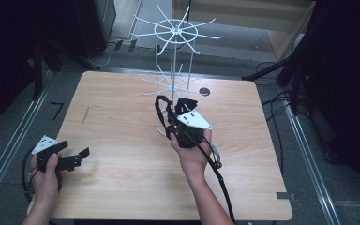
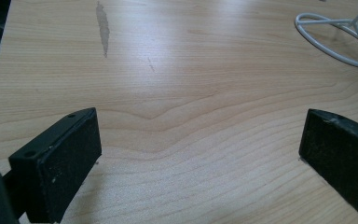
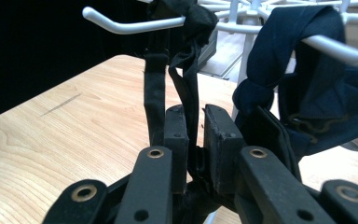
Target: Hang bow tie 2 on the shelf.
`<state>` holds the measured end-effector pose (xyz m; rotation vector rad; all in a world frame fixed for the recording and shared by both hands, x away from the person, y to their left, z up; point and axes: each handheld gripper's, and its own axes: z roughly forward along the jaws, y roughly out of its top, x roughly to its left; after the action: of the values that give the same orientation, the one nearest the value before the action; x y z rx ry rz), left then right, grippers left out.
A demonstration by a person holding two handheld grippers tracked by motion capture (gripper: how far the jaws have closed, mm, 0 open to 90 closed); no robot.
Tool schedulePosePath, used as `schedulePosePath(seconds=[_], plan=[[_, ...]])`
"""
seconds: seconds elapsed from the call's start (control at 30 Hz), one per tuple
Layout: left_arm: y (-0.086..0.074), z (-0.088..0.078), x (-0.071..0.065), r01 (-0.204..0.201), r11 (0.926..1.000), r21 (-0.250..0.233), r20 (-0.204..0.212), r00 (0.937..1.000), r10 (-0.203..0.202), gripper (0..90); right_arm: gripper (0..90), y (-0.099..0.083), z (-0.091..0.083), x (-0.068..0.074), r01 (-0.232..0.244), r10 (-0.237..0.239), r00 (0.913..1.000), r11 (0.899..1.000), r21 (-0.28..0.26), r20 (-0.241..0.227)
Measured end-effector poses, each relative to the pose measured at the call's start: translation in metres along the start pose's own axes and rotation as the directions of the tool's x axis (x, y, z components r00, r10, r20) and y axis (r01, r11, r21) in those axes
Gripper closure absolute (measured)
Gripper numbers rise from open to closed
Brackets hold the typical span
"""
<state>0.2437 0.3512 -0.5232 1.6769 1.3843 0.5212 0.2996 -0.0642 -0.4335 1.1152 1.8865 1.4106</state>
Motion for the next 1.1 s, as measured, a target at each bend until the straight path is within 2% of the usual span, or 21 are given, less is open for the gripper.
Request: schedulePosePath(seconds=[0.27, 0.73, 0.83, 1.1], plan=[[0.0, 0.0, 0.0, -0.001, 1.0, 0.0, -0.001, 1.0, 0.001, 0.0, 75.7, -0.005, 0.002, -0.004, -0.006, 0.006, 1.0, 1.0, 0.024, 0.003], [0.0, 0.0, 0.0, 0.002, 1.0, -0.002, 0.0, 1.0, -0.002, 0.0, 66.0, -0.016, 0.004, -0.01, -0.025, 0.024, 0.9994, 0.999, 0.036, 0.026], [0.0, 0.0, 0.0, 0.001, 1.0, 0.0, 0.0, 1.0, -0.001, 0.0, 60.7, -0.018, 0.003, -0.011, -0.026, 0.025, 0.9993, 0.999, 0.039, 0.029], [0.0, 0.0, 0.0, -0.001, 1.0, 0.001, -0.001, 1.0, 0.001, 0.0, 35.0, -0.022, -0.001, -0.014, -0.024, 0.024, 0.9997, 0.999, 0.033, -0.01]])
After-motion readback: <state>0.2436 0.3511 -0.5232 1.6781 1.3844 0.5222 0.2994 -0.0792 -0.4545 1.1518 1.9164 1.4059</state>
